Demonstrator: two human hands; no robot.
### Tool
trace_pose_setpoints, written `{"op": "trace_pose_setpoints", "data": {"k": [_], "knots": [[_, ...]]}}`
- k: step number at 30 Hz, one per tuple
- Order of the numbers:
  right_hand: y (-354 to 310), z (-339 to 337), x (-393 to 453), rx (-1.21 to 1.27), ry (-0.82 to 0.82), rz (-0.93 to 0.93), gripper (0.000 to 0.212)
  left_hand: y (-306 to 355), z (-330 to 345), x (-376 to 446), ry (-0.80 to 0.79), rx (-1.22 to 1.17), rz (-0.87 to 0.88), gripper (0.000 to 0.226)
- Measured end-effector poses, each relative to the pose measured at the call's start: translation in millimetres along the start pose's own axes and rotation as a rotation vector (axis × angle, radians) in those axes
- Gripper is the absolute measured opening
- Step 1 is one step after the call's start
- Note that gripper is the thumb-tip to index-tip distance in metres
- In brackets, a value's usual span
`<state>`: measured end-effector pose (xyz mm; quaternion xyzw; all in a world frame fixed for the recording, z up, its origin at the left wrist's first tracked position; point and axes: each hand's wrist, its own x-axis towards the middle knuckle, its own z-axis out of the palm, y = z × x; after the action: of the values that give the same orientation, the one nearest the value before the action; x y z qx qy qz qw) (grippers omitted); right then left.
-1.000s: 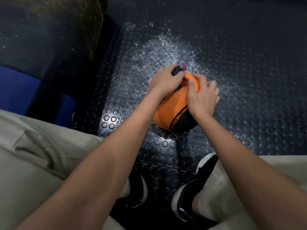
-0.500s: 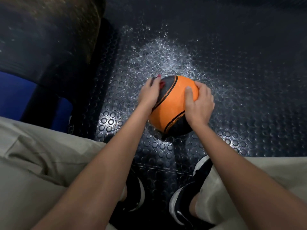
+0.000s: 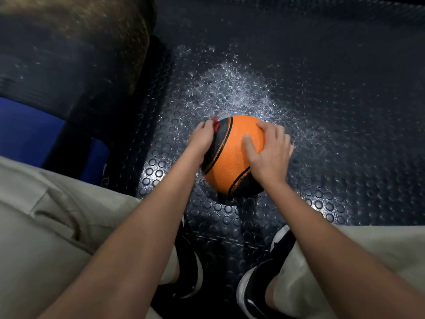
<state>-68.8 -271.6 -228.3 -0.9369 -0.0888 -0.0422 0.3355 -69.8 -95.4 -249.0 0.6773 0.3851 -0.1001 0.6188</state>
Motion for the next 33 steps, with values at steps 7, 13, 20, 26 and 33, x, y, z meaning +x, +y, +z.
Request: {"op": "trace_pose_setpoints", "data": {"k": [7, 13, 20, 26, 33], "knots": [[-0.4, -1.8, 10.5, -0.013, 0.055, 0.094, 0.042, 27.3, 18.5, -13.1, 0.038, 0.498, 0.362, 0.044], [1.8, -8.6, 4.6, 0.064, -0.085, 0.007, 0.052, -8.6, -6.2, 0.1, -0.163, -0.035, -0.129, 0.058], [7.4, -4.3, -5.6, 0.048, 0.028, 0.154, 0.062, 38.7, 36.5, -16.6, 0.003, 0.574, 0.400, 0.040], [12.0, -10.4, -0.8, 0.130, 0.024, 0.199, 0.058, 16.1, 17.5, 14.1, -0.085, 0.295, 0.223, 0.038], [-5.6, 0.0, -3.7, 0.035, 0.004, 0.087, 0.048, 2.1, 7.7, -1.1, 0.029, 0.149, 0.055, 0.040]]}}
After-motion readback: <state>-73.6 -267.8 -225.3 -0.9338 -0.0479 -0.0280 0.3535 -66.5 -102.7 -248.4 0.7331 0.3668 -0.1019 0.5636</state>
